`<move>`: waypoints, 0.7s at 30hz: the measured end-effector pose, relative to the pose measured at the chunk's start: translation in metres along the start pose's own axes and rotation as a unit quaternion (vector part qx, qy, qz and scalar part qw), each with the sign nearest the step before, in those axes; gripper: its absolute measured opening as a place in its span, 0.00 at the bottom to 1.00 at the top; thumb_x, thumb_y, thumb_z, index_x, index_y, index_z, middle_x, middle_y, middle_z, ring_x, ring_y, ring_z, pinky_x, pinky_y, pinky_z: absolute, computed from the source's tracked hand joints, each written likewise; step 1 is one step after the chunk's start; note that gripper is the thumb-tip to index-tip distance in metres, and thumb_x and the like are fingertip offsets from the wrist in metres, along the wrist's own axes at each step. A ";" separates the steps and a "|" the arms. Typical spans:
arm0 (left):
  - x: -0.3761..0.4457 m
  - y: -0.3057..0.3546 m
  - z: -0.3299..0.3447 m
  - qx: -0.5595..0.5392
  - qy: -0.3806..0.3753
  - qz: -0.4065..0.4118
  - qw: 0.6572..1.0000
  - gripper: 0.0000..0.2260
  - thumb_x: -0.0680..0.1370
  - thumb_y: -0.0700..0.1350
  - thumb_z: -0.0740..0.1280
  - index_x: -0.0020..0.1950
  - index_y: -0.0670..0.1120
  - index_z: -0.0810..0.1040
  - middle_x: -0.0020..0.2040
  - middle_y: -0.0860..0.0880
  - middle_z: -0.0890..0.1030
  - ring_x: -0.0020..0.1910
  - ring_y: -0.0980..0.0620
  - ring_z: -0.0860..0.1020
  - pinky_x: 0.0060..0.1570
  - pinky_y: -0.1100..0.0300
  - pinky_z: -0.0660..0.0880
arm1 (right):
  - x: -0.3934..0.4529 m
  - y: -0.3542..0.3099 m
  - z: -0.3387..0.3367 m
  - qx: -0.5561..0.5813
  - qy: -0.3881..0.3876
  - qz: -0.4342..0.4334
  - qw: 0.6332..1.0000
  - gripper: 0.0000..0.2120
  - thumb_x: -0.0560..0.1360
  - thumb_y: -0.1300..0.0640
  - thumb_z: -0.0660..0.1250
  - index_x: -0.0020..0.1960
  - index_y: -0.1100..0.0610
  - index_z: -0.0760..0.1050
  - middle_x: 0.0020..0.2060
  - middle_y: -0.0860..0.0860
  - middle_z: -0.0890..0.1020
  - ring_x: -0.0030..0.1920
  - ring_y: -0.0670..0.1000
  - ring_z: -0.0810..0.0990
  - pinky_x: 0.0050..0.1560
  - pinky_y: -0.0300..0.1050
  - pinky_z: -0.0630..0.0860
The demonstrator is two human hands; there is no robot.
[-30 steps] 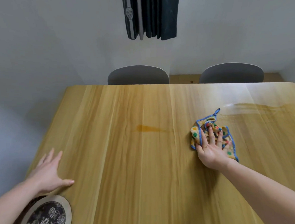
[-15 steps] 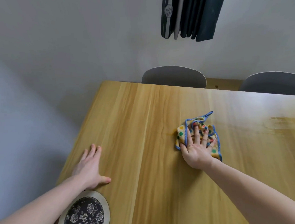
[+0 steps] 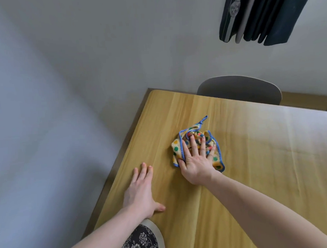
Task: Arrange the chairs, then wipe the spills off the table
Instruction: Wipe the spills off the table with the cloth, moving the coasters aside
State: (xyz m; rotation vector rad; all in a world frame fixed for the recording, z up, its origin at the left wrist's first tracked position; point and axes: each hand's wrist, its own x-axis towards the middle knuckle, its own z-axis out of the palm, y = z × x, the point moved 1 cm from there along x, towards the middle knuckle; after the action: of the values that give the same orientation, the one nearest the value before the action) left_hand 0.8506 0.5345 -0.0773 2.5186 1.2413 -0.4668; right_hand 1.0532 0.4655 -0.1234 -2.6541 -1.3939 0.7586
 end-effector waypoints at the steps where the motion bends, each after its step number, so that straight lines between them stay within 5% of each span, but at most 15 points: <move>1: 0.000 -0.004 0.000 -0.007 0.003 0.002 1.000 0.64 0.60 0.67 0.79 0.83 0.54 0.41 0.81 0.57 0.37 0.81 0.52 0.40 0.75 0.53 0.61 | 0.007 -0.012 0.001 -0.003 -0.002 -0.010 1.000 0.35 0.81 0.36 0.44 0.82 0.43 0.32 0.79 0.50 0.27 0.75 0.62 0.21 0.72 0.74 0.29; 12: -0.003 -0.005 0.000 -0.028 0.005 0.031 0.999 0.60 0.64 0.65 0.79 0.83 0.53 0.43 0.82 0.57 0.37 0.81 0.53 0.37 0.72 0.58 0.66 | 0.053 -0.091 0.003 -0.023 -0.010 -0.105 0.994 0.34 0.82 0.38 0.44 0.82 0.43 0.34 0.80 0.50 0.29 0.76 0.62 0.21 0.71 0.74 0.27; 21: -0.001 -0.001 -0.001 -0.012 -0.013 0.030 0.999 0.63 0.65 0.65 0.79 0.82 0.52 0.36 0.82 0.55 0.36 0.81 0.49 0.36 0.74 0.56 0.65 | 0.063 -0.098 -0.001 0.010 -0.012 -0.135 0.991 0.34 0.82 0.40 0.51 0.83 0.40 0.39 0.81 0.47 0.33 0.77 0.58 0.23 0.72 0.72 0.26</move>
State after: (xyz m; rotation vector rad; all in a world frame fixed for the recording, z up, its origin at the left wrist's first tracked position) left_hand 0.8494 0.5347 -0.0760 2.5131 1.1523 -0.4664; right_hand 1.0084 0.5734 -0.1219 -2.3778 -1.6952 0.7686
